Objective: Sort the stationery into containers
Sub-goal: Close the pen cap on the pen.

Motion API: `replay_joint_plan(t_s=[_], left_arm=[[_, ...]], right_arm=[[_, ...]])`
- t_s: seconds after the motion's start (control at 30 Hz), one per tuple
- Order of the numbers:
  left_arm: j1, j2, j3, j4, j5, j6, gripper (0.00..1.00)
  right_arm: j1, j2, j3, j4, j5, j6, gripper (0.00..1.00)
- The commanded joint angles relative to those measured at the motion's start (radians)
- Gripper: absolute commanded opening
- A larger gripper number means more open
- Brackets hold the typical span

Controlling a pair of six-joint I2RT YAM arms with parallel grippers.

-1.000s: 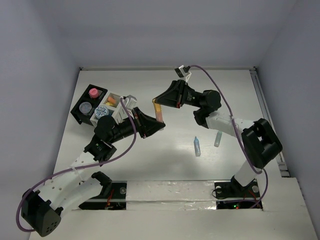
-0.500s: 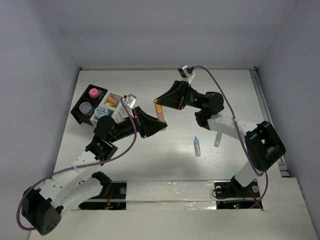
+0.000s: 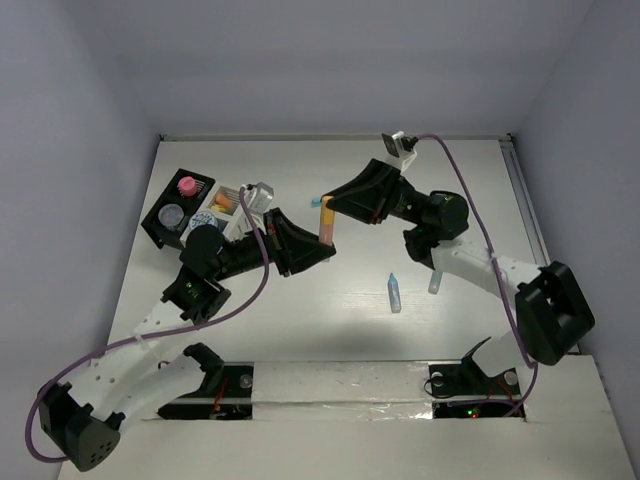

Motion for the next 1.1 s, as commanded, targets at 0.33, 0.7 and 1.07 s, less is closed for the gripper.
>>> replay_joint_plan(t_s=[0.33,0.7,1.07], left_arm=[[0.024,0.002,0.271,0.131,-0.117,0.062,0.00],[0.043,0.041,0.361,0.043,-0.122,0.130,0.00],[0.148,0.030,0.521,-0.126,-0.083,0.216,0.00]], right_arm=[[0.104,-0.210,-0.224,-0.771,-0.092,-0.658,0.00],[0.225,-0.201,-0.266,-0.915,-0.043,-0.736,0.00],[0.234,-0.198,-0.324,-0.924,-0.048,-0.741,0.00]])
